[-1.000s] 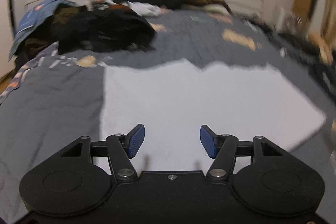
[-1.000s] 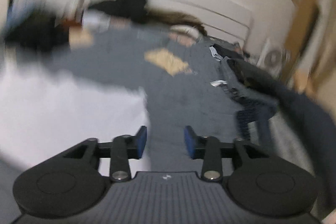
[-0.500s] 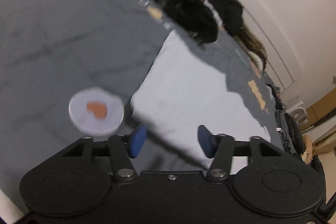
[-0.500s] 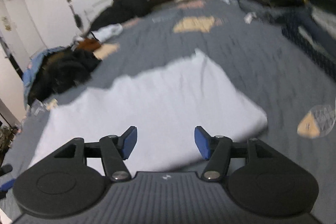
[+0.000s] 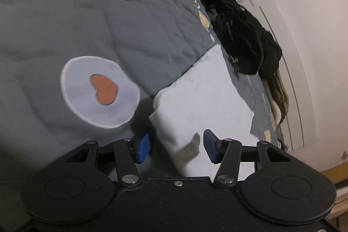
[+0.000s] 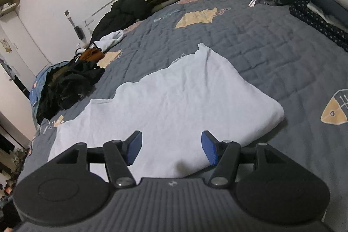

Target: Fold clothes

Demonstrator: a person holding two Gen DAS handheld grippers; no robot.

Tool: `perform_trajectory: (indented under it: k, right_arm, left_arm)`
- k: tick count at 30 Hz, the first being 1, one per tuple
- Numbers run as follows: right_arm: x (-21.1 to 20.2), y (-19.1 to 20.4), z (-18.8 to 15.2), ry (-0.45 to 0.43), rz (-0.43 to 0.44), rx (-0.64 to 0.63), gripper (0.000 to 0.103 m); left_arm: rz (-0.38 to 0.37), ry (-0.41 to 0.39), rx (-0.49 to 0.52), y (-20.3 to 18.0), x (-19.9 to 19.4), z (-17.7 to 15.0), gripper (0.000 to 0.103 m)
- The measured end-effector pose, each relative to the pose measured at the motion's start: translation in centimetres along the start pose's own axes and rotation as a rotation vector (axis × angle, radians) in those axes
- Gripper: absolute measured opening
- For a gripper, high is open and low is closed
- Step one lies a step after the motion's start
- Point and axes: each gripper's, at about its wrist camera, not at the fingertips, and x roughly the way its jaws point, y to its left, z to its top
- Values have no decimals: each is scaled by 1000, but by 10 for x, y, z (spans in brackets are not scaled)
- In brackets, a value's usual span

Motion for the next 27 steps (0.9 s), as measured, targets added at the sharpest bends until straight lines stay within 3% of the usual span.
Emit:
perform_trajectory:
  k: [2,5,11,15,20,22,25,27]
  right_arm:
    - [1,-3,0,6,6,16,59]
    - [1,-7,1,11,13,40,59]
    - [-5,-16,9,-4,21,71,59]
    - [-10,-24,14,-10,16,94,60]
    - [-17,-39,22,-26,2,133,60]
    - [-20,-45,25,-37,-6,144,60]
    - [-24,-54,30,-50,-20,157,60]
    - [-22,-61,31,-41,-33,158,60]
  left_arm:
    - [12,-9,3,-5,4,1,22]
    - [47,-33,142,-28,0,-1,15]
    - [54,-82,587,-116,-12,-19,12]
    - [8,-92,989,-196,-5,-75,12]
    - [-122,9,1381,-253,16,-180,12]
    - [-158,91,1495,-258,32,-223,12]
    - [-189,262,1571,-244,67,-269,16]
    - [-186,354,1597,-229,81,-283,28]
